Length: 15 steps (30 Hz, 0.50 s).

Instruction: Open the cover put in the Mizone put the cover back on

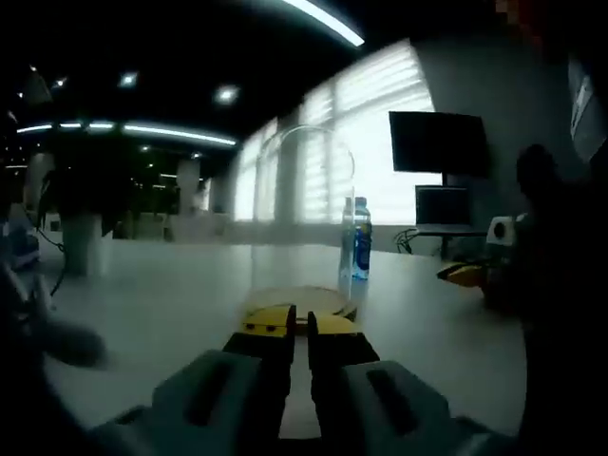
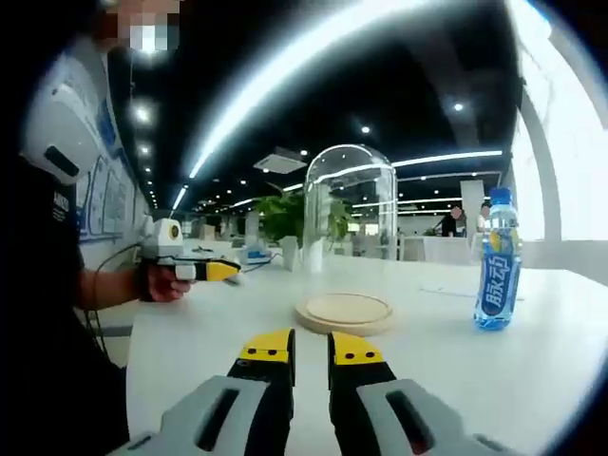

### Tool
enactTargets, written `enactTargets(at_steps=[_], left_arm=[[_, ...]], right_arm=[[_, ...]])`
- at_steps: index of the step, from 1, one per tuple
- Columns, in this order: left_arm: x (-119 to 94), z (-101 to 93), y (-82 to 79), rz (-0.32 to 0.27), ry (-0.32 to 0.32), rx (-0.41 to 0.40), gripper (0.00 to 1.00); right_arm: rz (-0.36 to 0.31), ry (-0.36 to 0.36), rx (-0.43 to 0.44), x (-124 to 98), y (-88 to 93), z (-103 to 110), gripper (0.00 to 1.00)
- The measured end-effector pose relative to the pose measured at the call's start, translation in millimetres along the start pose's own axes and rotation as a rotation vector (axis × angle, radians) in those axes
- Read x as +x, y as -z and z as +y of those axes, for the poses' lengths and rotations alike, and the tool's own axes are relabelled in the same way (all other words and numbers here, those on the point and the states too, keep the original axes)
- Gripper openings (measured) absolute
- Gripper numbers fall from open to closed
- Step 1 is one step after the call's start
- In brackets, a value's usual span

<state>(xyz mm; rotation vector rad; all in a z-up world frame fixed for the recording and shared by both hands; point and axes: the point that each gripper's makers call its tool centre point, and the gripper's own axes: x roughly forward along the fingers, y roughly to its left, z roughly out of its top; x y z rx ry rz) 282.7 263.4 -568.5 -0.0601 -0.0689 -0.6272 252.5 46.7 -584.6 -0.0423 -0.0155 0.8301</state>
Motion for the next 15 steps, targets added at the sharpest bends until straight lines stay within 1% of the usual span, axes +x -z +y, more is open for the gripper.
enactTargets(at_steps=[5, 15], left_arm=[[1.3, -3.8, 2.2, 0.011, 0.017, 0.008, 0.01], [2.4, -3.3, 4.4, 0.020, 0.018, 0.005, 0.01]], right_arm=[[0.002, 0.007, -0.004, 0.1, 0.5, -1.2, 0.08], [0.005, 0.011, -0.003, 1.3, 0.3, -0.6, 0.08]])
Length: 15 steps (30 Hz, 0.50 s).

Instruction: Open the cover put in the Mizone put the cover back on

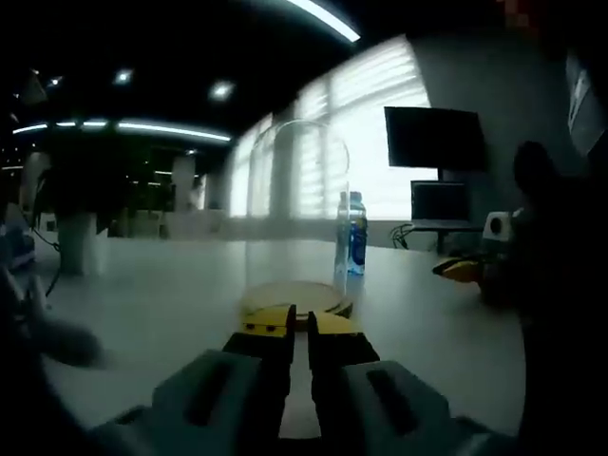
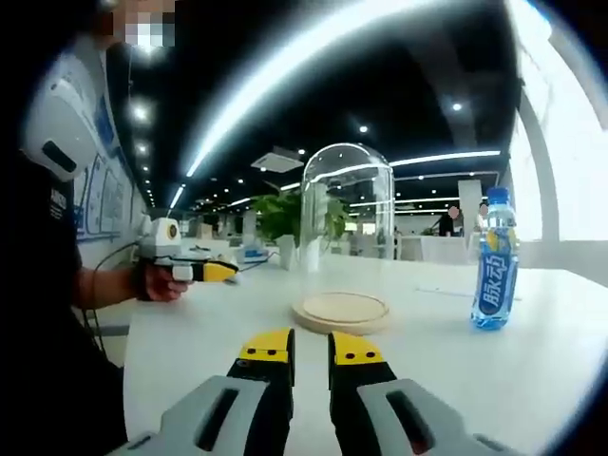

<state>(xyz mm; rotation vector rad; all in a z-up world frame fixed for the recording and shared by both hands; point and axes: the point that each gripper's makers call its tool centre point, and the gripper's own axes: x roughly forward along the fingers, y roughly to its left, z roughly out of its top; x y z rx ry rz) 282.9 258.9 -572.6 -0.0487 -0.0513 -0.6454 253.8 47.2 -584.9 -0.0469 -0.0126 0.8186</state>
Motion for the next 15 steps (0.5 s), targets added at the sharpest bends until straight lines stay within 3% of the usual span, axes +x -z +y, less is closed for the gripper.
enactTargets(at_steps=[15], left_arm=[[-0.2, 5.4, -1.6, -0.014, -0.010, -0.034, 0.01]], right_arm=[[0.004, -0.005, -0.005, 0.0, 0.3, 0.8, 0.08]])
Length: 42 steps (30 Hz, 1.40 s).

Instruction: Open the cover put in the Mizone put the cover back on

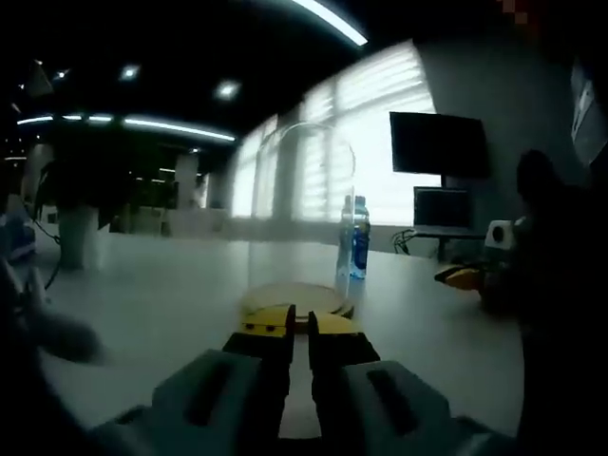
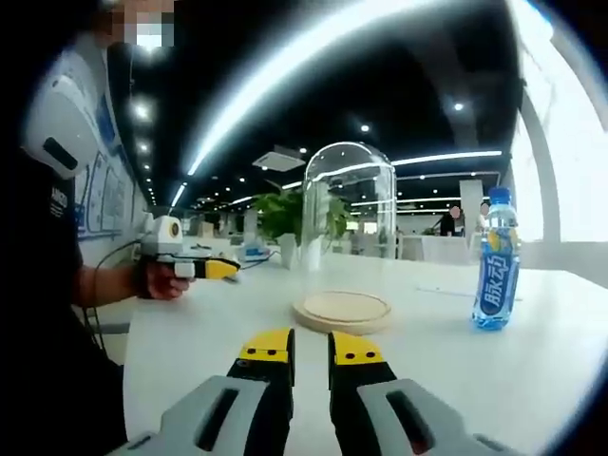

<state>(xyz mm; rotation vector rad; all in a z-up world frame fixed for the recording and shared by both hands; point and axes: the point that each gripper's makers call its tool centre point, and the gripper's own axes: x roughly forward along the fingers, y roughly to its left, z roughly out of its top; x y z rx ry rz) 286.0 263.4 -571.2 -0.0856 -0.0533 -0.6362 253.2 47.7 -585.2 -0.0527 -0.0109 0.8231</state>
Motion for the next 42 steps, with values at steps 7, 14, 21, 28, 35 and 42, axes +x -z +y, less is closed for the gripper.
enactTargets(at_steps=[7, 14, 21, 28, 35, 42], left_arm=[[0.3, -1.1, 1.4, 0.006, 0.003, 0.009, 0.02], [0.6, -0.4, 2.3, 0.010, 0.000, 0.010, 0.02], [0.8, -0.4, 2.9, 0.013, -0.001, 0.012, 0.02], [0.8, -0.7, 3.0, 0.013, -0.002, 0.014, 0.02], [0.6, -0.7, 3.2, 0.014, -0.004, 0.016, 0.02], [0.2, 0.2, 2.9, 0.013, -0.007, 0.015, 0.02]], right_arm=[[0.006, 0.001, -0.005, -0.2, 1.6, -1.1, 0.08], [0.005, -0.001, -0.005, 0.4, 0.5, 0.9, 0.08], [0.011, -0.002, -0.009, 1.4, 0.7, 2.2, 0.08], [0.022, -0.001, -0.025, 2.3, 1.9, 3.3, 0.08], [0.017, 0.005, -0.026, 1.6, 0.5, 3.1, 0.08], [0.022, 0.010, -0.031, 1.7, 0.9, 2.8, 0.08]])
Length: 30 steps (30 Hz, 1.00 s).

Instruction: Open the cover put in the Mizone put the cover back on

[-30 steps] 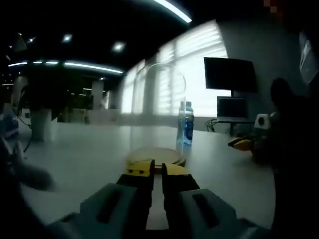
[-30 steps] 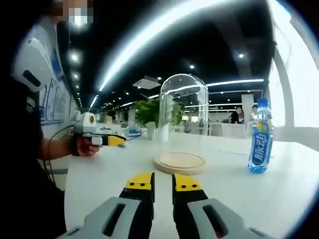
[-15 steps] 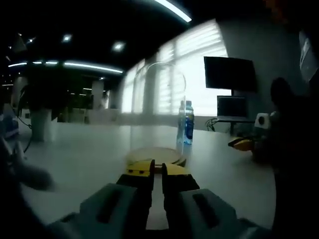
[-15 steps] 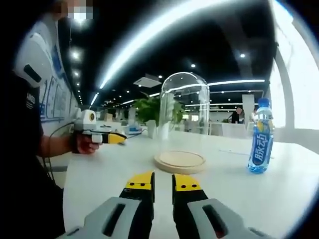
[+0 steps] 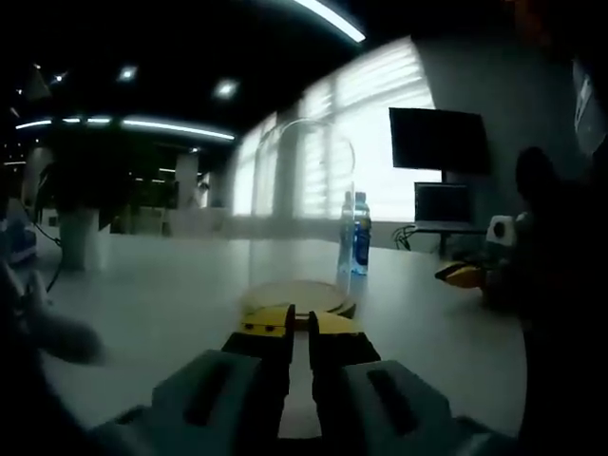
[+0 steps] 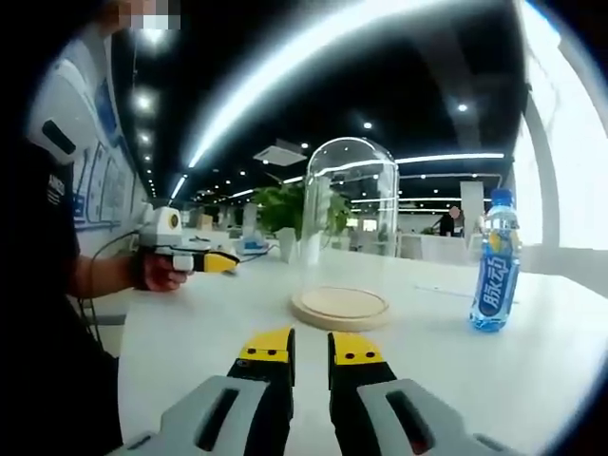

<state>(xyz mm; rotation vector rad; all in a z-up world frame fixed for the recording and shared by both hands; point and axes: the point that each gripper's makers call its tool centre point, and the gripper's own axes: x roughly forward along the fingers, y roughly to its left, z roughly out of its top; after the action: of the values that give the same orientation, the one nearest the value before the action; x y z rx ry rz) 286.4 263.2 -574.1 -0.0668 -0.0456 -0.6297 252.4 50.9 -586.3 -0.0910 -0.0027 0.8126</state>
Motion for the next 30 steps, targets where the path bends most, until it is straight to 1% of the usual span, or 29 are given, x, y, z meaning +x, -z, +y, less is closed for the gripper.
enactTargets(at_steps=[6, 8, 9, 10, 12, 14, 15, 16, 17, 18, 19, 20, 21, 22, 23, 24, 26, 28, 29, 30], left_arm=[[-0.1, -0.3, 0.4, 0.002, 0.001, 0.005, 0.02], [0.0, -0.3, 0.2, 0.001, 0.001, 0.003, 0.02], [0.0, -0.2, 0.1, 0.001, 0.001, 0.002, 0.02], [0.0, 0.0, 0.2, 0.001, -0.001, 0.003, 0.02], [-0.1, 0.5, 0.2, 0.002, -0.006, 0.008, 0.02], [-0.6, -0.2, 0.4, 0.003, -0.006, 0.016, 0.02], [-1.1, -0.6, 0.3, 0.002, -0.006, 0.019, 0.02], [-1.5, -0.6, 0.0, 0.001, -0.007, 0.019, 0.02], [-1.7, -0.3, 0.0, 0.001, -0.010, 0.019, 0.02], [-1.7, 0.3, 0.8, 0.005, -0.013, 0.019, 0.02], [-1.3, 0.7, 1.4, 0.009, -0.015, 0.016, 0.02], [-0.8, 1.1, 2.2, 0.012, -0.016, 0.013, 0.02], [-0.7, 1.2, 2.5, 0.014, -0.016, 0.012, 0.02], [-0.3, 1.4, 3.6, 0.020, -0.017, 0.011, 0.02], [-0.2, 1.7, 4.2, 0.023, -0.020, 0.010, 0.02], [-0.1, 2.0, 4.6, 0.026, -0.024, 0.011, 0.02], [0.2, 2.9, 4.7, 0.027, -0.036, 0.003, 0.02], [0.9, 3.1, 5.7, 0.032, -0.038, 0.006, 0.02], [1.1, 3.2, 5.9, 0.032, -0.036, 0.004, 0.02], [1.3, 3.3, 5.5, 0.031, -0.036, 0.002, 0.02]], right_arm=[[0.001, 0.011, 0.002, -0.2, -0.3, -1.2, 0.08], [-0.015, 0.020, 0.012, -1.4, -3.9, -3.1, 0.08], [-0.029, 0.020, 0.020, -1.8, -6.9, -3.8, 0.07], [-0.050, 0.023, 0.050, -1.6, -10.9, -6.0, 0.07], [-0.047, 0.033, 0.085, -0.1, -11.7, -12.1, 0.07], [-0.015, 0.019, 0.100, 3.6, -7.4, -14.6, 0.06], [-0.003, -0.002, 0.130, 6.2, -7.4, -13.0, 0.06], [-0.005, -0.015, 0.140, 8.3, -10.2, -11.6, 0.06], [-0.009, -0.021, 0.133, 10.9, -13.0, -10.9, 0.06], [-0.016, -0.033, 0.170, 14.5, -15.8, -8.1, 0.06], [0.000, -0.080, 0.183, 17.6, -16.6, -0.8, 0.06], [0.016, -0.106, 0.199, 21.2, -19.4, 2.9, 0.06], [0.019, -0.115, 0.199, 22.5, -21.0, 4.0, 0.06], [0.015, -0.161, 0.164, 27.2, -31.0, 9.8, 0.06], [0.002, -0.191, 0.171, 30.1, -40.7, 14.8, 0.06], [-0.012, -0.228, 0.190, 32.9, -50.3, 20.7, 0.06], [-0.001, -0.307, 0.243, 38.4, -60.3, 27.4, 0.06], [0.040, -0.374, 0.283, 41.1, -64.3, 40.8, 0.06], [0.067, -0.416, 0.296, 41.3, -64.8, 49.7, 0.06], [0.102, -0.441, 0.325, 40.8, -64.4, 56.8, 0.06]])
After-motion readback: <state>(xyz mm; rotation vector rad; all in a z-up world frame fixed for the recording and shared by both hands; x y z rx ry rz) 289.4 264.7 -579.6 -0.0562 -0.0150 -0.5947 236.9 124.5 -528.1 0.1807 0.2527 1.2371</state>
